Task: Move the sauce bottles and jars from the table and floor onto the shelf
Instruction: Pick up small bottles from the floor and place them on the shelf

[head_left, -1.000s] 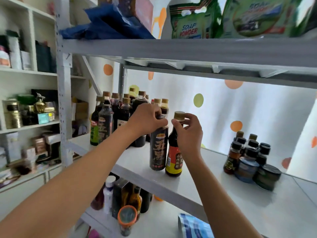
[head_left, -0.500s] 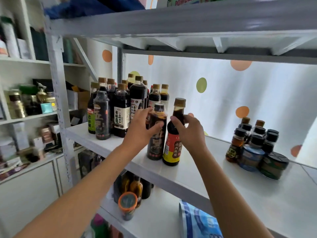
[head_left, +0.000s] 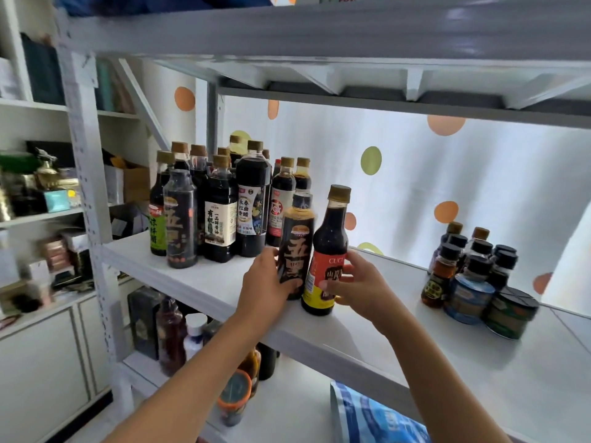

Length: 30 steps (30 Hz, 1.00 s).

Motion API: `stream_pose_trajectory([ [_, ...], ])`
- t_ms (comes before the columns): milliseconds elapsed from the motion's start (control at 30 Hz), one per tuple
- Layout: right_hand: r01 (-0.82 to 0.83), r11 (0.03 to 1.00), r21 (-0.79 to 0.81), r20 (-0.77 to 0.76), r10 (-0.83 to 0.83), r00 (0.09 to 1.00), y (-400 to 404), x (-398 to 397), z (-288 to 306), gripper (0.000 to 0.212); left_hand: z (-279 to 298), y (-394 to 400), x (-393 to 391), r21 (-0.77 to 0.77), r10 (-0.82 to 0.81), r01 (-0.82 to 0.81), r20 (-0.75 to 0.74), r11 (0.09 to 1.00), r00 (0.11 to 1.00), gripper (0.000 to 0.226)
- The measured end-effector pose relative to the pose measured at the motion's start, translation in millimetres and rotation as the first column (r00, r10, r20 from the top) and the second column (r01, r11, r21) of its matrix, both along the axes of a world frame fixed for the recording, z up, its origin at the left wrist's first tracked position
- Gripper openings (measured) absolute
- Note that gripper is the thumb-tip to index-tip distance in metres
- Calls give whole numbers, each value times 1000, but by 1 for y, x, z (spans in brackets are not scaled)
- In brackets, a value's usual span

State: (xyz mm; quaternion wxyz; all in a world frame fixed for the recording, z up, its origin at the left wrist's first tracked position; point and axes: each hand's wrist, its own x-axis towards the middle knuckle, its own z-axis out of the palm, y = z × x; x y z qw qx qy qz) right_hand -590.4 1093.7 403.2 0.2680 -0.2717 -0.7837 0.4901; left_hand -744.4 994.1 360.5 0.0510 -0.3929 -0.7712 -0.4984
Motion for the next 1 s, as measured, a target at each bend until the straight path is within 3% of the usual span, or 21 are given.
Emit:
stream_pose_trajectory([
  [233,178,981,82,-32,-176,984,6,-47,-6,59,-2,28,-28,54,-2,1,29,999,1000,42],
  [600,300,943,141,-43,-297,954,33,-105,-16,60,7,64,-75,-40,69,-69,12,997,998,40],
  [800,318,943,97,-100,-308,946,43,-116,-26,56,0,78,-87,-85,105,-115,-120,990,987,31],
  [1000,305,945,113,-114,-293,949,45,-117,-26,56,3,82,-97,-87,168,-171,-32,982,985,33],
])
